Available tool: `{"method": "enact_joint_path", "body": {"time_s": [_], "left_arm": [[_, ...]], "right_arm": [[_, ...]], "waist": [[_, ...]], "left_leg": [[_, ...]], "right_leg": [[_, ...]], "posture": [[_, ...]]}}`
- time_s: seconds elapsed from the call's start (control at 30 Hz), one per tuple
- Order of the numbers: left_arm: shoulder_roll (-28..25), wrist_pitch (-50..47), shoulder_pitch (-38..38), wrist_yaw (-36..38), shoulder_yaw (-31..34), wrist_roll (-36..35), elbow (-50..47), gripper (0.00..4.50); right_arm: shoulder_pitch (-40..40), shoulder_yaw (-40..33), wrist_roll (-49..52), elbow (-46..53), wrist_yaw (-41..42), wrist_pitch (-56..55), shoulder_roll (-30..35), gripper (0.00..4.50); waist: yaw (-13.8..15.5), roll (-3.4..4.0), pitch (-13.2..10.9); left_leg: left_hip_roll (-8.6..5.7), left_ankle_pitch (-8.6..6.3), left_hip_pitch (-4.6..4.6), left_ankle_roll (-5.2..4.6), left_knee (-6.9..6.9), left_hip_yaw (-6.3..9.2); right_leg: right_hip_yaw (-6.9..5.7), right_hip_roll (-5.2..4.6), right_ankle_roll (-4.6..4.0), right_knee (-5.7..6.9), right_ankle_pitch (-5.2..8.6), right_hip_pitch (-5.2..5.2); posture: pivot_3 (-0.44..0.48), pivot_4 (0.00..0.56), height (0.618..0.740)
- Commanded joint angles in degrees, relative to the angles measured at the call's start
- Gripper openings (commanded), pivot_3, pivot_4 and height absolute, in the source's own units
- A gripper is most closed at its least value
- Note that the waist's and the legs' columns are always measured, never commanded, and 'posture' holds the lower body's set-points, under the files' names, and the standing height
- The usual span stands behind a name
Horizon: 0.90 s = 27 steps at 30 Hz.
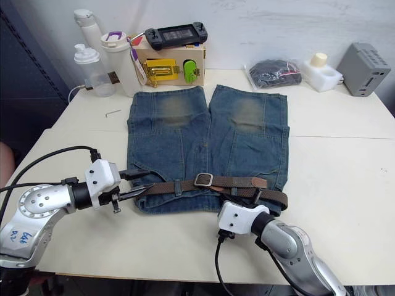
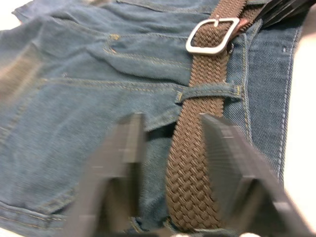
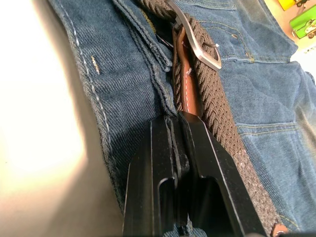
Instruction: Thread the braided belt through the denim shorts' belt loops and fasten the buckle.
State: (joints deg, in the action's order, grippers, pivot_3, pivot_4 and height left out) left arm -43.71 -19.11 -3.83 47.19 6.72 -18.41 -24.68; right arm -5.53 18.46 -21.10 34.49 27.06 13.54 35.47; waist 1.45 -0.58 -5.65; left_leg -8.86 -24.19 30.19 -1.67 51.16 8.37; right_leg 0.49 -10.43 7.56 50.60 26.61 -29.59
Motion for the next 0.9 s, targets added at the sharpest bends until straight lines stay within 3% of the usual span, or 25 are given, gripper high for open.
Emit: {"method": "enact_joint_path", "body": {"time_s": [0.03, 0.07, 0.1, 0.37, 0.7, 0.9], "left_arm": [[1.51, -0.63, -0.75, -1.39, 2.02, -2.11, -0.46, 4.04], [1.74, -0.68, -0.87, -1.54, 2.02, -2.11, -0.15, 4.46], [1.62, -0.57, -0.91, -1.37, 1.49, -1.56, 0.34, 4.49], [-0.40, 10.91, -4.02, -1.78, -5.88, 11.83, 7.08, 4.49], [-2.64, 14.82, -2.78, 0.28, -6.56, 15.16, 6.49, 4.49], [-2.76, 15.29, -4.40, -2.24, -7.12, 18.33, 7.39, 4.49]], "right_arm": [[-1.02, 0.80, -1.75, -1.75, 0.54, 1.24, -0.81, 0.00], [-0.92, 0.98, -1.92, -1.75, 0.58, 1.32, -1.15, 0.00], [-0.74, 1.23, -2.13, -1.75, 0.63, 1.39, -1.54, 0.00], [0.34, 1.65, -3.28, -1.73, 1.39, 2.17, -3.81, 0.00], [0.08, 1.38, -3.92, -1.29, 1.57, 2.74, -4.71, 0.00], [0.66, 2.01, -4.15, -1.64, 1.79, 2.89, -5.59, 0.00]], "waist": [[0.06, -0.02, 0.01], [0.08, -0.04, 0.02], [0.07, -0.06, 0.03], [-0.08, -0.06, 0.03], [-0.15, -0.06, 0.03], [-0.15, -0.06, 0.03]], "left_leg": [[0.00, 0.00, -0.01, 0.00, 0.02, 0.00], [0.00, 0.00, -0.01, 0.00, 0.03, 0.00], [0.00, 0.01, 0.00, 0.01, 0.04, 0.00], [0.02, 0.01, -0.01, 0.02, 0.01, -0.03], [0.02, 0.00, -0.01, 0.02, 0.00, -0.03], [0.02, 0.00, -0.01, 0.03, 0.00, -0.03]], "right_leg": [[0.01, 0.00, 0.00, 0.00, 0.00, 0.01], [0.00, 0.00, 0.00, 0.00, 0.00, 0.02], [0.00, 0.00, 0.00, 0.00, 0.00, 0.02], [0.00, -0.01, 0.00, 0.07, 0.00, -0.03], [0.00, 0.00, 0.00, 0.18, 0.01, -0.09], [0.00, 0.01, 0.00, 0.20, 0.01, -0.11]], "posture": [[0.000, 0.150, 0.645], [0.000, 0.150, 0.645], [0.000, 0.150, 0.645], [0.000, 0.150, 0.645], [0.000, 0.150, 0.645], [0.000, 0.150, 0.645]]}}
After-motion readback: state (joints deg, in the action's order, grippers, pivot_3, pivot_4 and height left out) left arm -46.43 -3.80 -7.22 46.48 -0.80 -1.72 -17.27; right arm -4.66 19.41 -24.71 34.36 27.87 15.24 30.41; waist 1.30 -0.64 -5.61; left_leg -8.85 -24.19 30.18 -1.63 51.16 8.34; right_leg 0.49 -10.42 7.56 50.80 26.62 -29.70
